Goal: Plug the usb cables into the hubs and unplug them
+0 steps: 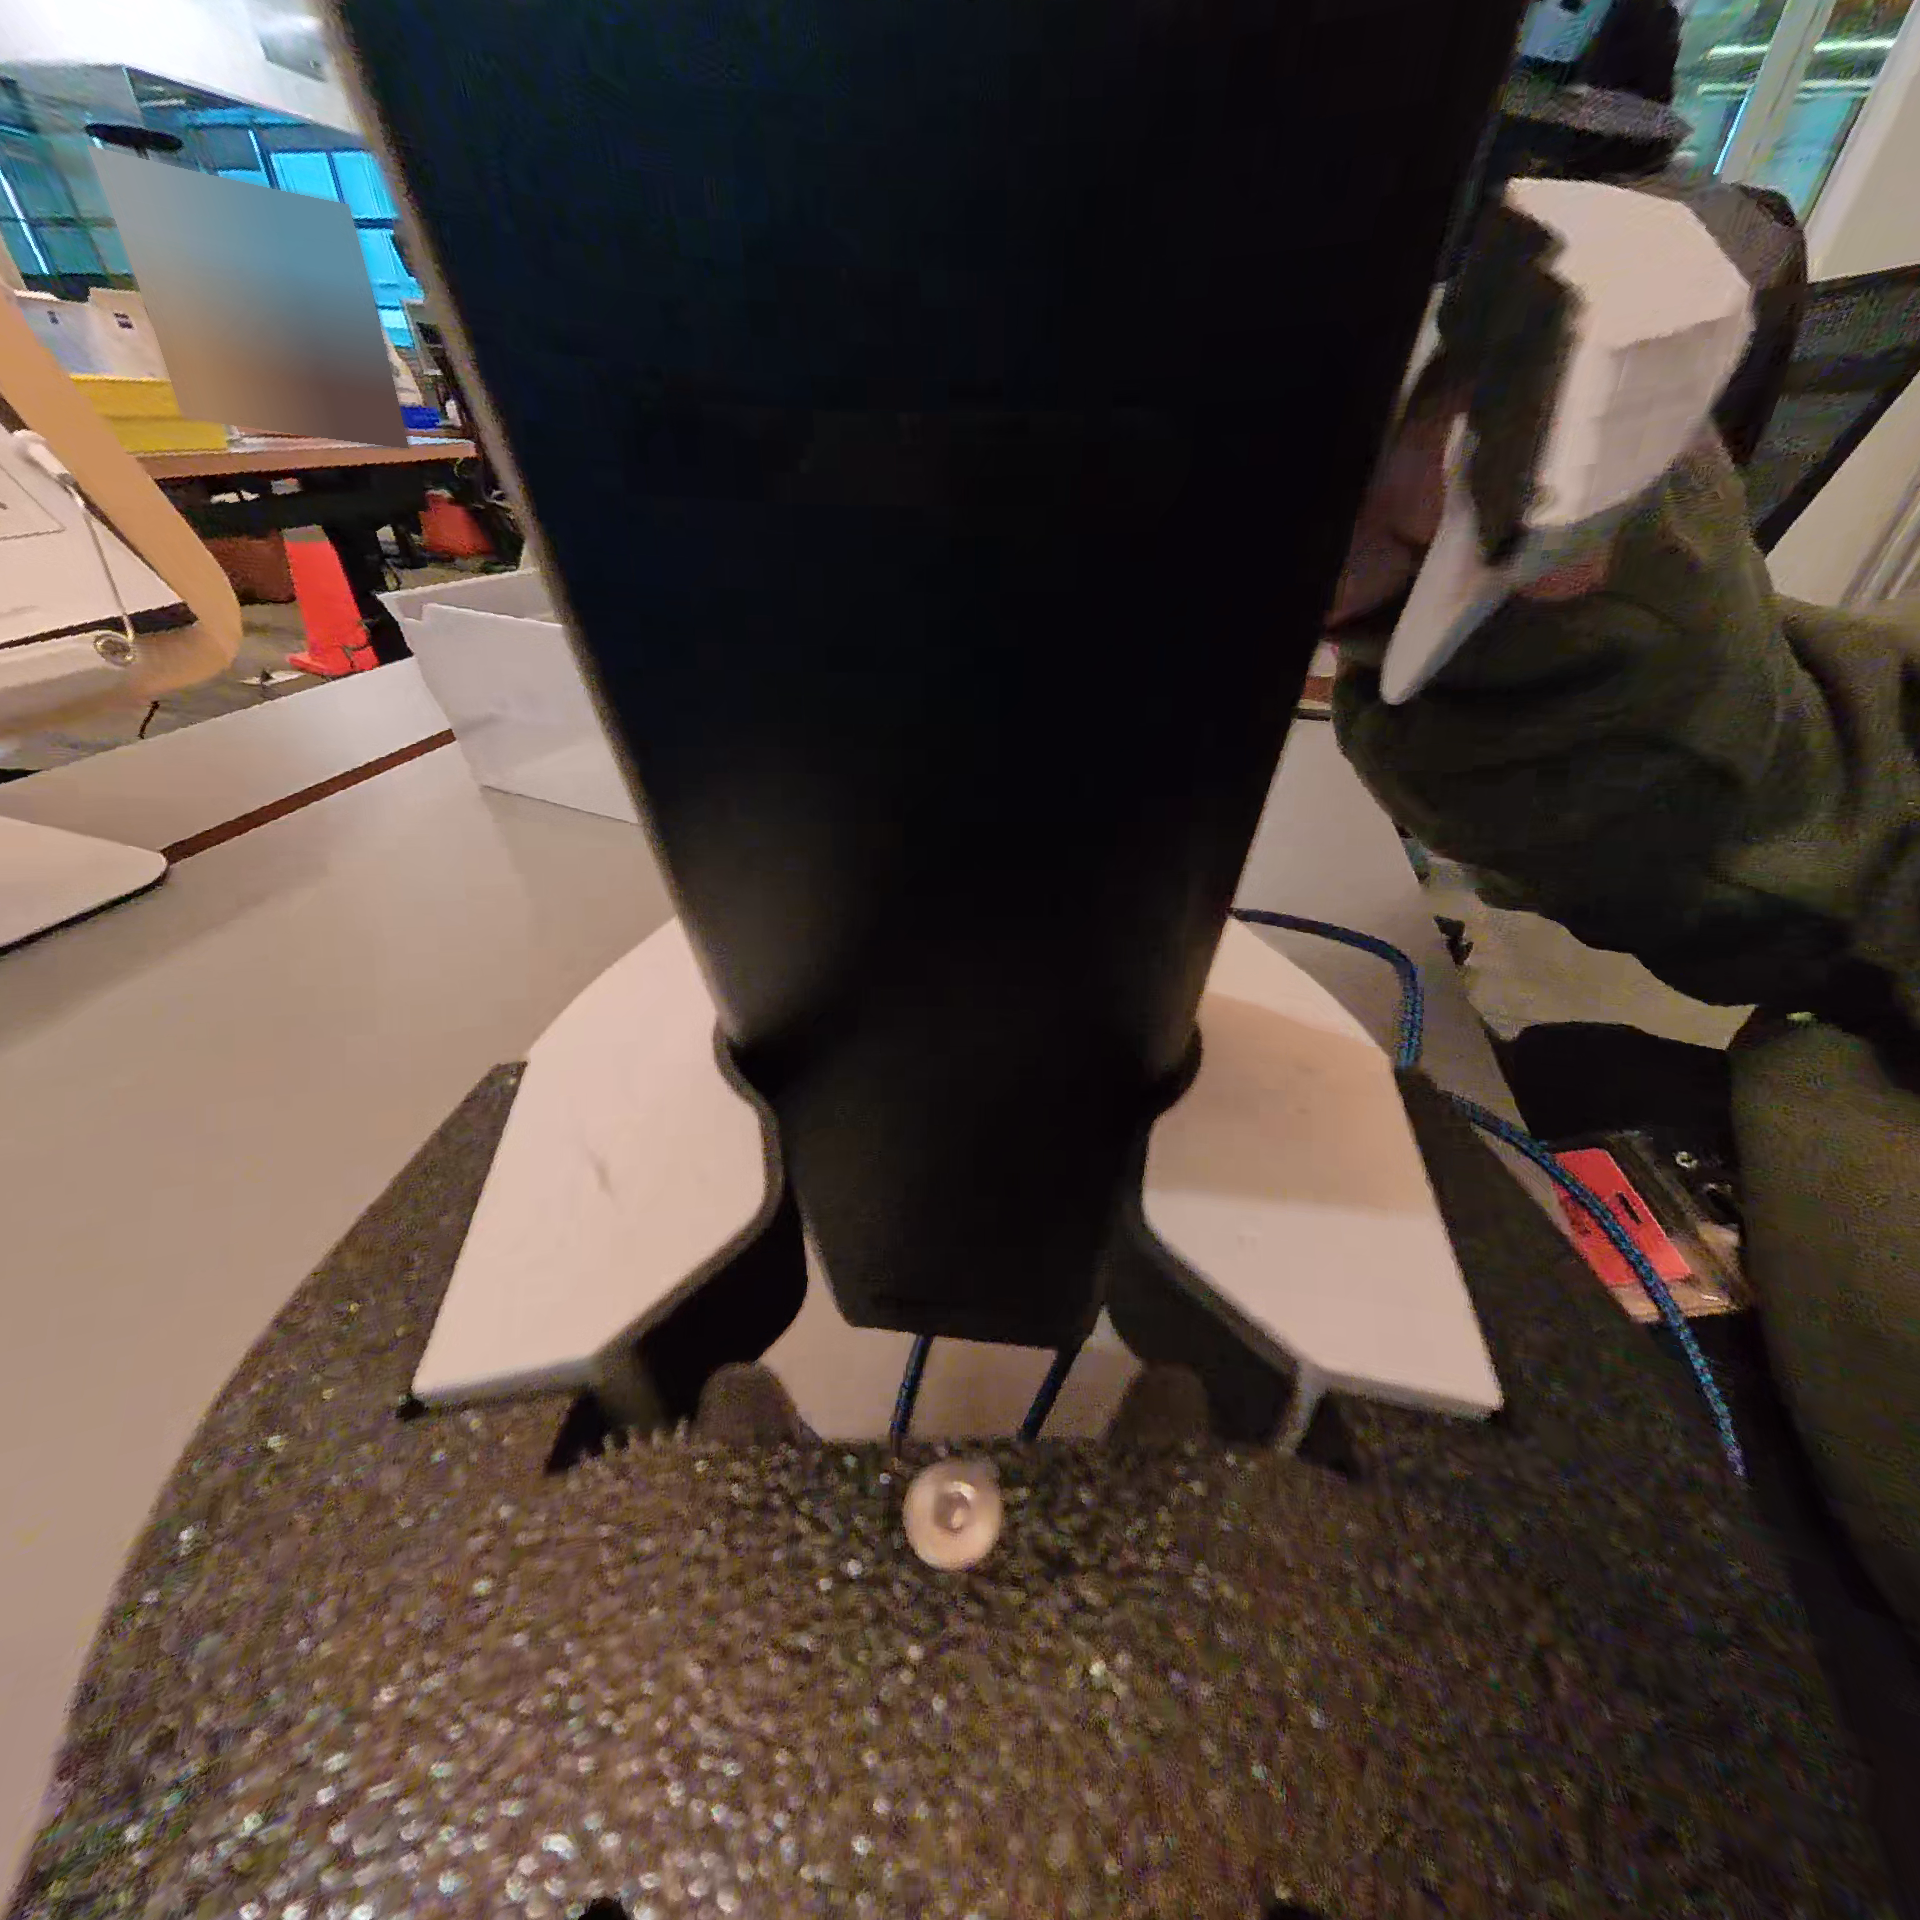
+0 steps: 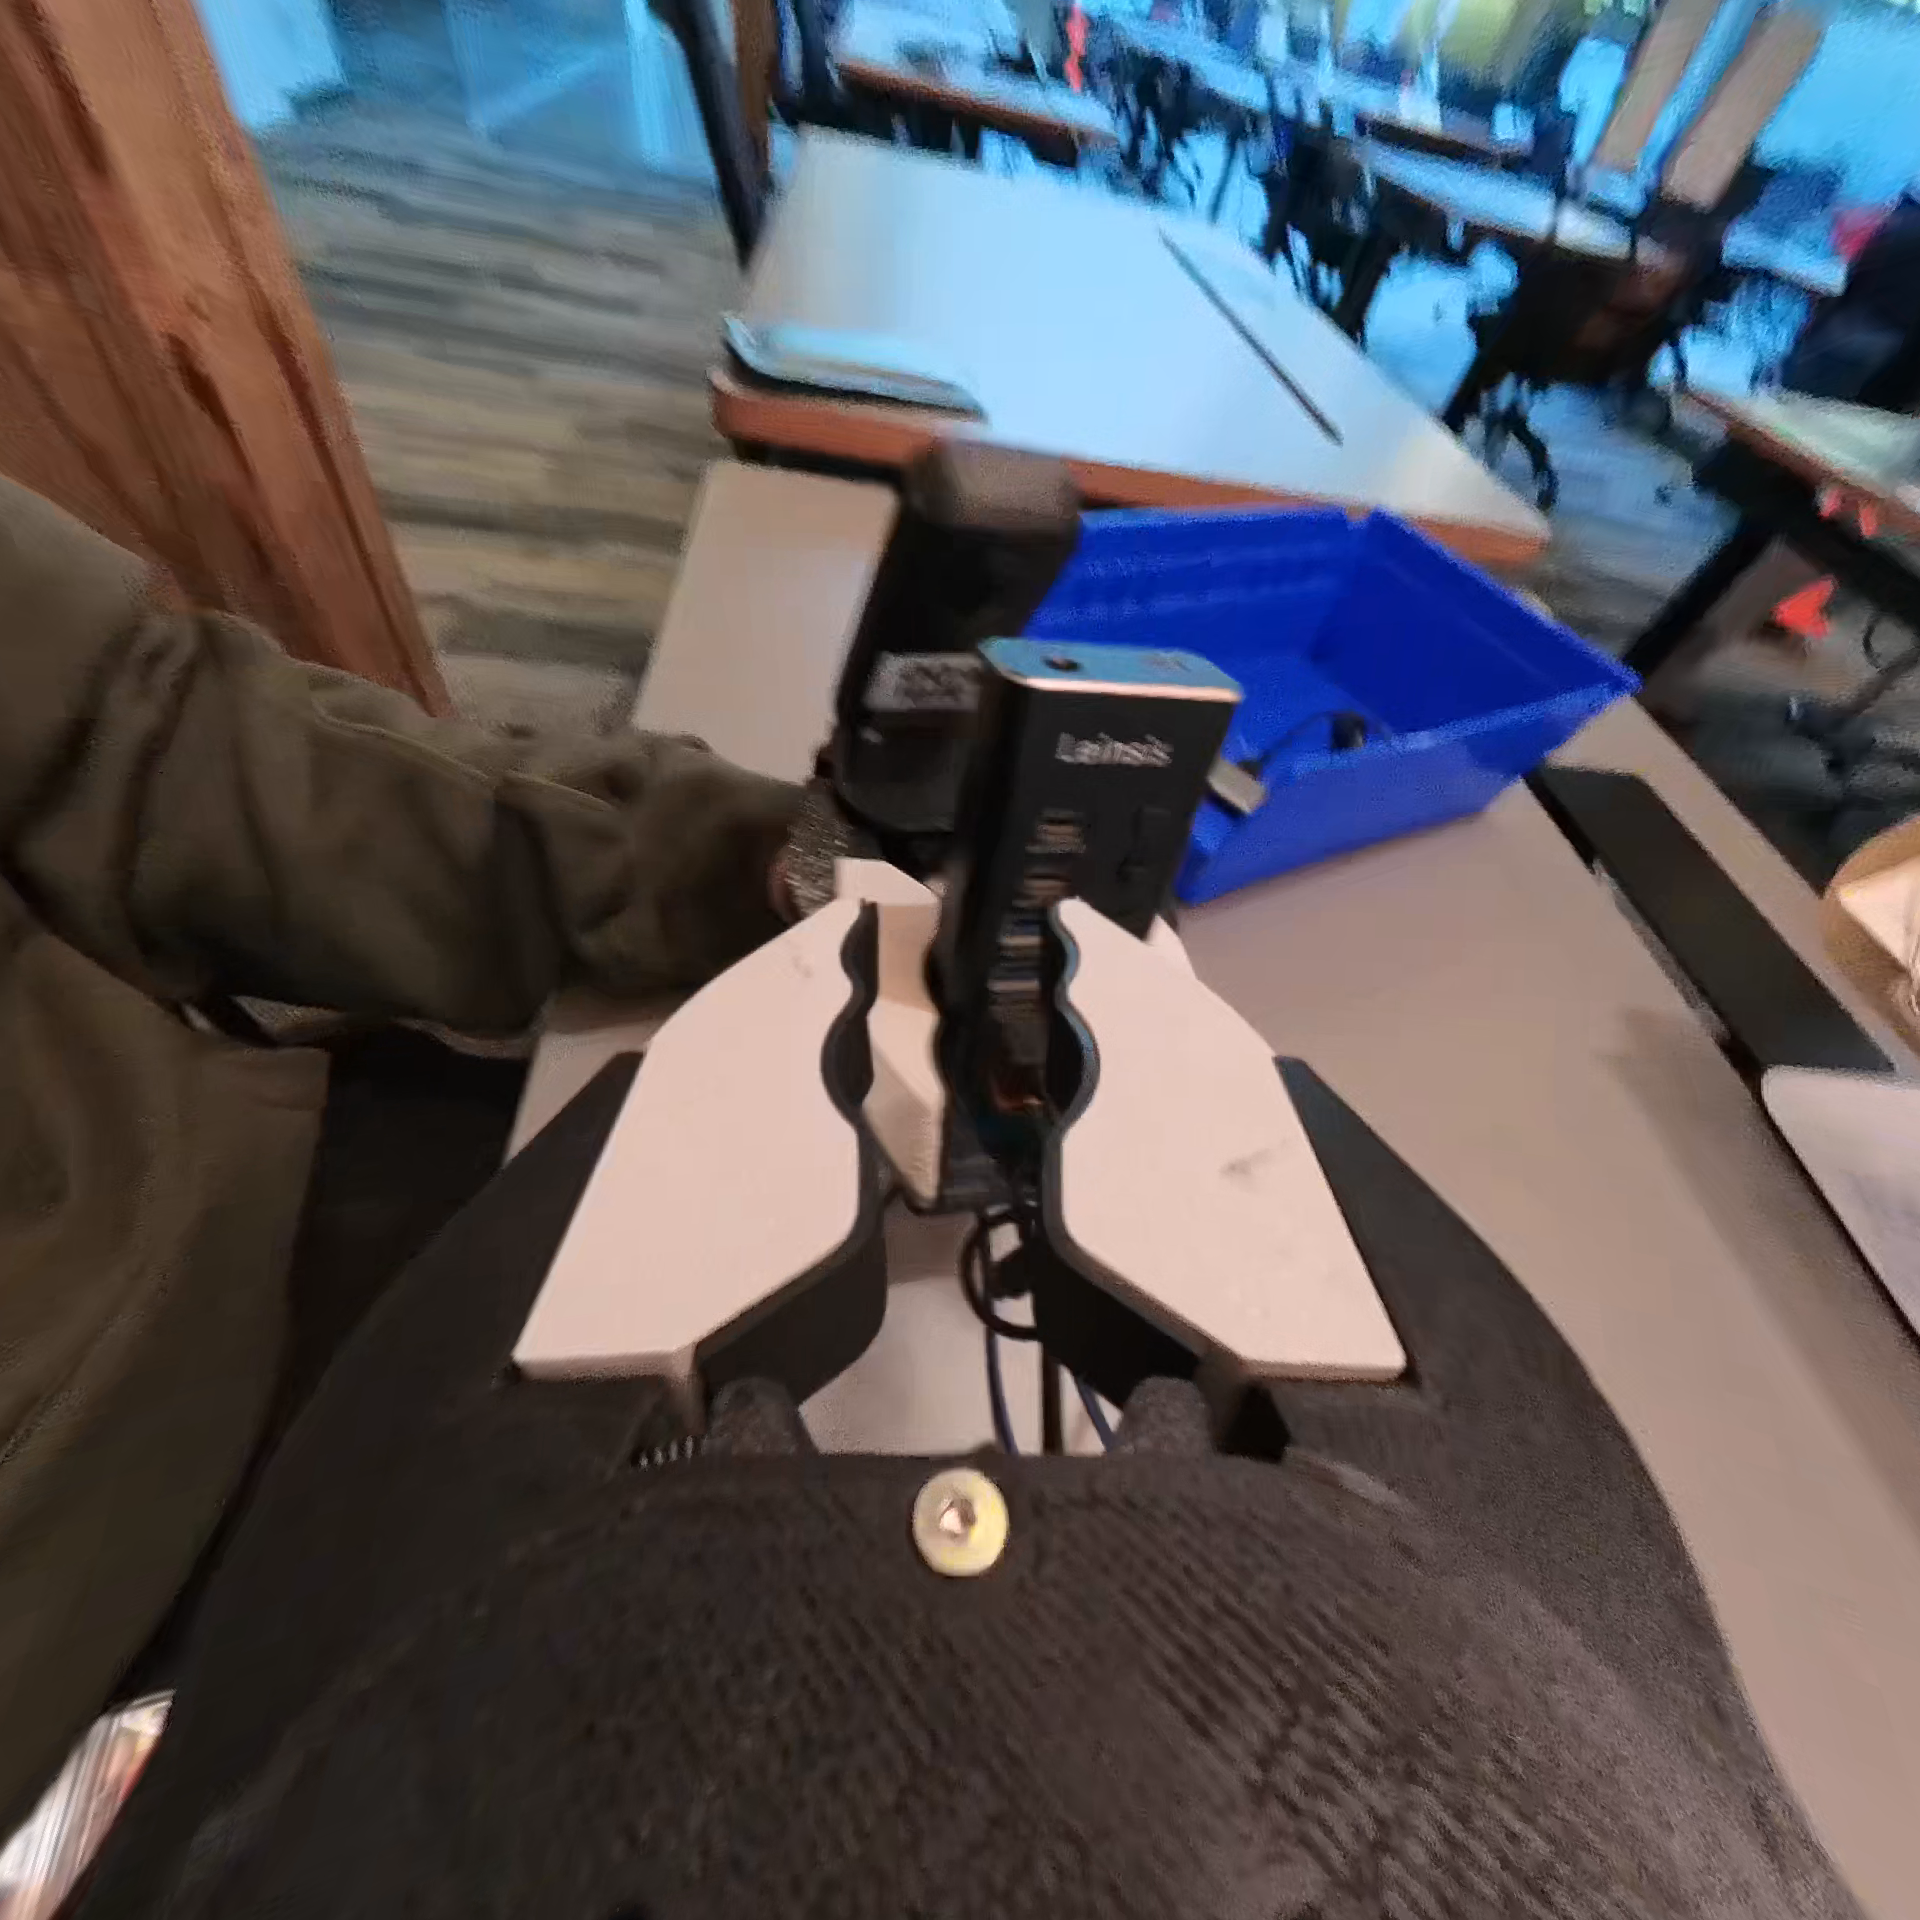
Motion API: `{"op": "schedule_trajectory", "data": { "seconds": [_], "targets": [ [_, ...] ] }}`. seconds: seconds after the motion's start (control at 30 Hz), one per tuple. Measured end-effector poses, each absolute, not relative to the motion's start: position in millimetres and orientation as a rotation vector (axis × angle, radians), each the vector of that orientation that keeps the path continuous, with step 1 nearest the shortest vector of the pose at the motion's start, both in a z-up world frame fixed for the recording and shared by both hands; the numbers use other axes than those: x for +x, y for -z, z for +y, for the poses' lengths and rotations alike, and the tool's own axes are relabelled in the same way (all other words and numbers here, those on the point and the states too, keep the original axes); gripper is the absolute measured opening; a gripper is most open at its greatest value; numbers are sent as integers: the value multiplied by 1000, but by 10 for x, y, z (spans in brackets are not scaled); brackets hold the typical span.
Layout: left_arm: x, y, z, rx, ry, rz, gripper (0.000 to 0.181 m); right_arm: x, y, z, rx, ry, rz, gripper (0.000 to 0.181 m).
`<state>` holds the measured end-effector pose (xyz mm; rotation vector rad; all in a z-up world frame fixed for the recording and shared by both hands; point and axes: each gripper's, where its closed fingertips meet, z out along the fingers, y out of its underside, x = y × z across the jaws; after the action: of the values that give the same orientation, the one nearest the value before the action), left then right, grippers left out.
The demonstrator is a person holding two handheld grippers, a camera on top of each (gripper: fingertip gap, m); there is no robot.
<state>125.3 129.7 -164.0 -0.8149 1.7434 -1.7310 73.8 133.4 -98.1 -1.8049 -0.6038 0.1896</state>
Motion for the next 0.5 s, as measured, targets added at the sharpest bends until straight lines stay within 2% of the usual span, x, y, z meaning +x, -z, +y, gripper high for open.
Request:
{"op": "schedule_trajectory", "data": {
  "seconds": [0.07,0.1,0.2,0.3,0.5],
  "targets": [
    [1261,1685,1313,-791,1697,1764,76,850,1152,1423,-1943,-177,-590,19],
    [1260,1699,1324,-768,1683,1771,71,861,1219,1432,-1991,-194,-596,18],
    [1255,1723,1381,-751,1704,1766,71,898,1327,1453,-2069,-137,-634,13],
    [1265,1764,1442,-751,1724,1764,71,979,1339,1482,-2126,107,-739,29],
    [1302,1745,1383,-691,1724,1790,71,941,1304,1482,-2307,101,-840,34]
  ]
}}
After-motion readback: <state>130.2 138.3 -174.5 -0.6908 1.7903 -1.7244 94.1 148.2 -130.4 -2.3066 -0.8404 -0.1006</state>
